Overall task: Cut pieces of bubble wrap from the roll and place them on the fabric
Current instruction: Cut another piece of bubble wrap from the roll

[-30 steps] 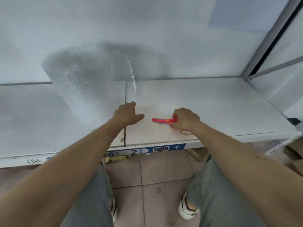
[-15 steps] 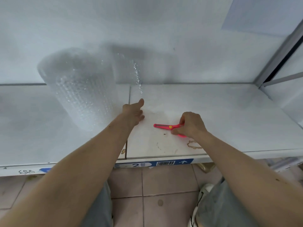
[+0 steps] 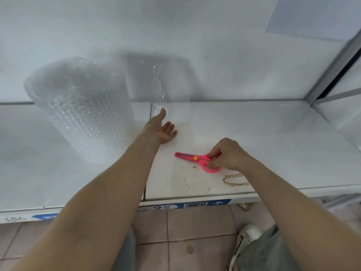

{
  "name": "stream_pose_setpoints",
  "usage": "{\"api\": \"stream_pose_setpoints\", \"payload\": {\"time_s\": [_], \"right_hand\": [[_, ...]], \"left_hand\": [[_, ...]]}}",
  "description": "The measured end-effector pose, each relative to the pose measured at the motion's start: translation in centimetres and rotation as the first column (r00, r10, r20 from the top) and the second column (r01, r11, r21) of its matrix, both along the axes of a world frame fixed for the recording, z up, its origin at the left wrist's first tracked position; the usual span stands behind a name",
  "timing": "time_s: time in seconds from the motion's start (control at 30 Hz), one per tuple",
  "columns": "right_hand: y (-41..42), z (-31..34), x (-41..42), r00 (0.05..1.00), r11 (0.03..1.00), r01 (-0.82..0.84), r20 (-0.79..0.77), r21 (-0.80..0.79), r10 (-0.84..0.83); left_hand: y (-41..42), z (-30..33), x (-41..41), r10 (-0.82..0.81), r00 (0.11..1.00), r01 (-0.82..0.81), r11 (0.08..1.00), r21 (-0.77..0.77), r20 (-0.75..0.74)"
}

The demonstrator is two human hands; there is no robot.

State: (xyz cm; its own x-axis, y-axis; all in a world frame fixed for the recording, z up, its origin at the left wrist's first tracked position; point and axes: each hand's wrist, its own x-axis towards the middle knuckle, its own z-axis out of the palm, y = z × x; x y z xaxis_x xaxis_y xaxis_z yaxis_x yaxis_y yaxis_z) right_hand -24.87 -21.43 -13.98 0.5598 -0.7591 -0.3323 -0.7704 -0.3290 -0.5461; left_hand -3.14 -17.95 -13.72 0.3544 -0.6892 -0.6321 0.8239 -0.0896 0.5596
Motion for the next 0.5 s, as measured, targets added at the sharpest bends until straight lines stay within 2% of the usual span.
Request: {"api": "stream_pose_setpoints", "payload": {"time_s": [0.07,0.1,0.13,0.17,0.2,0.23,0.27,0.3,0.33,0.37,0.4,0.43,0.5], "right_hand": [[-0.2,0.0,0.0,0.999,1.0,-0.012,-0.03,-0.02,0.011],[-0.3,-0.1,0.0,0.999,0.999,-0.018,-0.051,-0.041,0.016],[-0.3,-0.2,0.1,0.996,0.997,-0.032,-0.082,-0.067,0.026],[-0.4,-0.2,0.2,0.992,0.994,-0.049,-0.122,-0.093,0.037],[-0.4,-0.2,0.4,0.986,0.991,-0.065,-0.158,-0.117,0.046],[-0.5,-0.2,0.5,0.982,0.989,-0.071,-0.184,-0.13,0.046],[-0.5,-0.2,0.6,0.979,0.988,-0.071,-0.201,-0.135,0.043],[-0.6,-0.2,0.7,0.976,0.988,-0.072,-0.212,-0.139,0.041],[-0.7,-0.1,0.8,0.975,0.987,-0.076,-0.216,-0.145,0.043],[-0.7,0.0,0.8,0.977,0.985,-0.077,-0.211,-0.152,0.044],[-0.7,0.0,0.9,0.979,0.985,-0.072,-0.198,-0.159,0.04],[-0.6,0.0,0.9,0.982,0.984,-0.068,-0.185,-0.166,0.037],[-0.5,-0.1,1.2,0.984,0.984,-0.077,-0.173,-0.161,0.048]], "left_hand": [[-0.4,0.0,-0.3,0.028,0.991,-0.03,0.999,0.016,0.13],[-0.6,-0.1,-0.4,0.036,0.962,-0.049,0.998,0.044,0.271],[-0.9,-0.1,-0.6,0.02,0.887,-0.064,0.995,0.078,0.461],[-1.1,-0.1,-0.6,-0.022,0.739,-0.072,0.991,0.111,0.674],[-1.3,0.2,-0.5,-0.084,0.506,-0.065,0.989,0.135,0.858],[-1.5,0.8,-0.5,-0.146,0.226,-0.041,0.987,0.159,0.963],[-1.6,1.7,-0.4,-0.186,-0.053,-0.016,0.983,0.185,0.981],[-1.9,2.9,-0.2,-0.204,-0.295,-0.005,0.977,0.212,0.934],[-2.5,4.3,0.0,-0.214,-0.495,-0.019,0.972,0.236,0.842],[-3.2,5.8,0.2,-0.228,-0.655,-0.053,0.965,0.257,0.72],[-4.2,7.2,0.6,-0.268,-0.764,-0.109,0.95,0.292,0.588],[-5.2,8.4,0.9,-0.335,-0.817,-0.181,0.922,0.342,0.47],[-6.8,10.2,1.8,-0.5,-0.817,-0.328,0.812,0.483,0.287]]}}
